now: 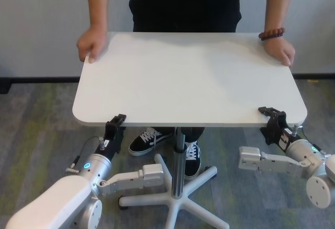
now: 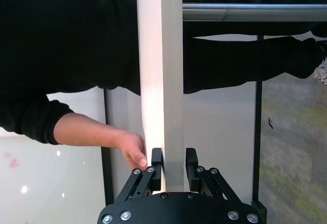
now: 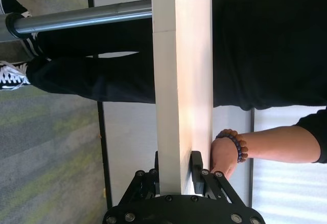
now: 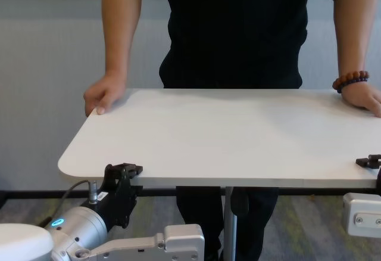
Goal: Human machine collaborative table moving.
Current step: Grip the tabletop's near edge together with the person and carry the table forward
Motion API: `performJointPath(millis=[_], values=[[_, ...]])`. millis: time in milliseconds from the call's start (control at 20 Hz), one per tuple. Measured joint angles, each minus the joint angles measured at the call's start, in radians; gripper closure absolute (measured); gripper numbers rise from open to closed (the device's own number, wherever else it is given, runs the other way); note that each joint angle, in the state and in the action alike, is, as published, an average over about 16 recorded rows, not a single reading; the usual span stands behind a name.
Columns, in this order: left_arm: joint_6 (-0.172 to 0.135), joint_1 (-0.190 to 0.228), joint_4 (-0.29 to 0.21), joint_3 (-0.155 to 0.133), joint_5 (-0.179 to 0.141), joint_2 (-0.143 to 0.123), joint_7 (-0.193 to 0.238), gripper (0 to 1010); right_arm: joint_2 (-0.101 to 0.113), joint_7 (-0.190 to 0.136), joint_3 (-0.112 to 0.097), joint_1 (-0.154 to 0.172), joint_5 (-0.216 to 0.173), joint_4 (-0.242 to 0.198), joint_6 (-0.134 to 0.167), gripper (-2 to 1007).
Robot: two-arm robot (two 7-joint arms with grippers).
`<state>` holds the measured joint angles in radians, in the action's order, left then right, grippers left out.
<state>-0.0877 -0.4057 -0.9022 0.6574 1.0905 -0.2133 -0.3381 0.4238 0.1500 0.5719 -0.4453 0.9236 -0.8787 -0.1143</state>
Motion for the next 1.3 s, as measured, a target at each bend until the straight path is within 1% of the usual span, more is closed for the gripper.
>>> performJointPath(millis=[950, 1150, 1300], values=[[-0.009, 0.0, -0.001, -0.001, 0.005, 0.0, -0.001, 709, 0.0, -0.004, -0.005, 0.003, -0.003, -0.003, -0.005, 717], [-0.01, 0.0, -0.001, -0.001, 0.005, 0.0, -0.001, 693, 0.0, -0.005, -0.005, 0.003, -0.003, -0.003, -0.006, 689], [-0.01, 0.0, -0.001, -0.001, 0.006, 0.0, -0.001, 662, 0.0, -0.006, -0.006, 0.004, -0.003, -0.003, -0.006, 648]])
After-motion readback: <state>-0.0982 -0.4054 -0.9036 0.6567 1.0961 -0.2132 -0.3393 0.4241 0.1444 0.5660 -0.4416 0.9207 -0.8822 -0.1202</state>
